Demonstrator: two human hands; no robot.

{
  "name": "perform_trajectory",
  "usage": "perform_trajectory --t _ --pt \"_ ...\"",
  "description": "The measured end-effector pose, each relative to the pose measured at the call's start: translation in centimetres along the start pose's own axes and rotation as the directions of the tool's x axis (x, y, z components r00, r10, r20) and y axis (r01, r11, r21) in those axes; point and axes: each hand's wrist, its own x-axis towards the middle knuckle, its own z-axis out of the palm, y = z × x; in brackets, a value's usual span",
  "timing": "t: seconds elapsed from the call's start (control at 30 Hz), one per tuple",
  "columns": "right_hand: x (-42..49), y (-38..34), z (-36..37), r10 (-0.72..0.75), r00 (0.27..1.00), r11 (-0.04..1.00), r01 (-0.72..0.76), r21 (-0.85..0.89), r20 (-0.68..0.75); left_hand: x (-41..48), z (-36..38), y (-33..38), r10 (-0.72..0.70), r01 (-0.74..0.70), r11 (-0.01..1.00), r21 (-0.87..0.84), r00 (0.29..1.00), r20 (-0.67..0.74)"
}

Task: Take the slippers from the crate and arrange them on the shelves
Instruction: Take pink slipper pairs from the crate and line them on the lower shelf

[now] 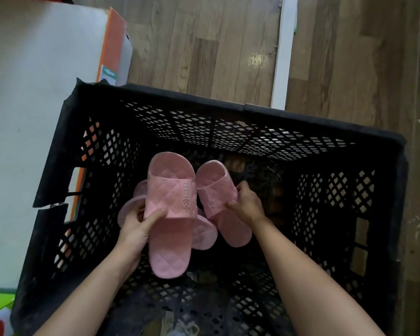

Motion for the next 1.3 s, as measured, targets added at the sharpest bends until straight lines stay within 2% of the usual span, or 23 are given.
perform_trajectory --t 0.13,0.27,0.5,0.77,0.97,1.07,1.3 --pt "-2.8 -0.2 -0.7 0.011 0.996 0.998 -0.005 0.069 -0.090 -1.9 -0.2 1.0 -0.039 0.038 0.998 -0.039 0.999 -0.006" --pt "-7.1 0.0 -3.6 0.051 0.994 0.983 -0.033 0.183 -0.097 -4.9 -0.3 3.5 -0.049 0.048 0.997 -0.066 0.999 -0.018" --pt "-15.8 -2.3 -9.7 0.034 0.989 0.976 -0.002 0.217 -0.146 -11.5 0.3 10.6 -0.009 0.012 0.998 -0.060 0.999 0.044" --pt "-27.4 -7.9 -18.4 -0.008 0.960 0.906 0.126 0.405 -0.281 -20.0 -0.2 20.8 0.065 -0.063 0.998 -0.022 0.991 0.117" --pt "-35.4 -11.9 -24.7 -0.067 0.943 0.871 0.215 0.442 -0.327 -28.4 -1.7 27.9 0.138 -0.145 0.988 0.052 0.982 0.125" --pt "-39.7 -13.8 -27.5 -0.097 0.934 0.847 0.259 0.464 -0.345 -32.6 -2.8 31.2 0.173 -0.178 0.983 0.037 0.978 0.117" --pt "-48.3 -16.8 -33.4 -0.178 0.891 0.813 0.373 0.447 -0.419 -41.7 -3.9 38.1 0.297 -0.305 0.952 0.009 0.933 0.204"
